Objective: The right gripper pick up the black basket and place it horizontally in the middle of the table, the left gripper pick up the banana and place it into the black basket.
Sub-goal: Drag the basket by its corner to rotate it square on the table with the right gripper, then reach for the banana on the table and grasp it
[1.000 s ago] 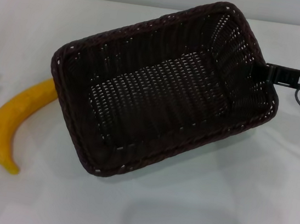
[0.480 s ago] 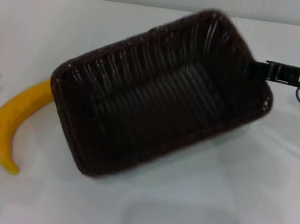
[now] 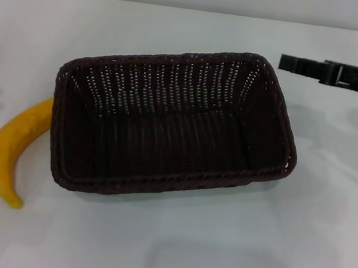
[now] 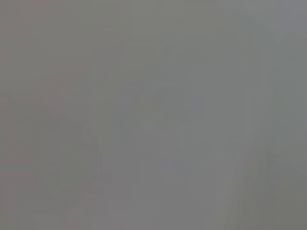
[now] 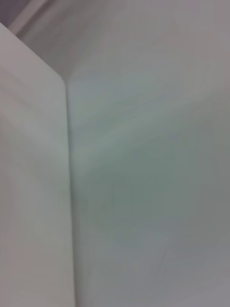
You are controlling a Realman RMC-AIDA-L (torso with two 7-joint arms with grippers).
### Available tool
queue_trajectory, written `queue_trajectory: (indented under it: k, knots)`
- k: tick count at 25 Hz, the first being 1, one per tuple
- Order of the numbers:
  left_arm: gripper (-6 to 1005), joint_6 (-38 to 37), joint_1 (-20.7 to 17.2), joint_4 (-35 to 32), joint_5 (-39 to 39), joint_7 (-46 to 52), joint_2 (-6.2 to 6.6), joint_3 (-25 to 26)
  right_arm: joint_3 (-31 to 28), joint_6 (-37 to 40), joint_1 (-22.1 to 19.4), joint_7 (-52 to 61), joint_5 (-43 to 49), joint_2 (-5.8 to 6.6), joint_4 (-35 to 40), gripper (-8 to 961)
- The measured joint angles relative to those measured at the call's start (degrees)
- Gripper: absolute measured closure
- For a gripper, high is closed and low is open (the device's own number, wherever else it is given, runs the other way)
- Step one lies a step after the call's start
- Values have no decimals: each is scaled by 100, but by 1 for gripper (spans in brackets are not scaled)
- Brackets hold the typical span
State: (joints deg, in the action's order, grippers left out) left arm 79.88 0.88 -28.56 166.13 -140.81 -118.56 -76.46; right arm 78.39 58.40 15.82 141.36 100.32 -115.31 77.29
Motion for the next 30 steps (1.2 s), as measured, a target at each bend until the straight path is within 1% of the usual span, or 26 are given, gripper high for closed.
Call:
queue_trajectory:
  k: [4, 10, 12, 15, 18, 25, 26, 28, 30]
  knots:
    - [137, -13, 11, 34, -3, 1, 0, 3, -157, -7, -11, -250, -14, 0, 4, 378]
    - [137, -17, 40, 72, -3, 1, 0, 9, -307, -201, -16, -823, 0, 0, -109, 383]
    - [137, -17, 43, 96, -2, 0, -7, 9, -355, -375, -22, -1185, -86, 0, -227, 384]
    - [138, -17, 51, 119, 14, -36, -20, 9, -372, -739, -61, -1850, -337, 0, -354, 385]
    - [138, -15, 40, 126, 25, -44, -34, 64, -299, -1263, -92, -2525, -639, 0, -489, 385]
    - [137, 25, 44, 206, 12, -60, -49, 140, 41, -2634, -32, -4889, -2131, -12, -1143, 388]
    - [137, 27, 52, 207, 13, -60, -52, 140, 40, -2712, -16, -5104, -2281, -14, -1217, 388]
    - [137, 33, 65, 209, 14, -57, -56, 137, -24, -2924, 43, -5846, -2966, -18, -1521, 389]
    - [137, 40, 66, 211, 17, -48, -56, 129, -147, -2957, 89, -6538, -3638, -32, -1795, 389]
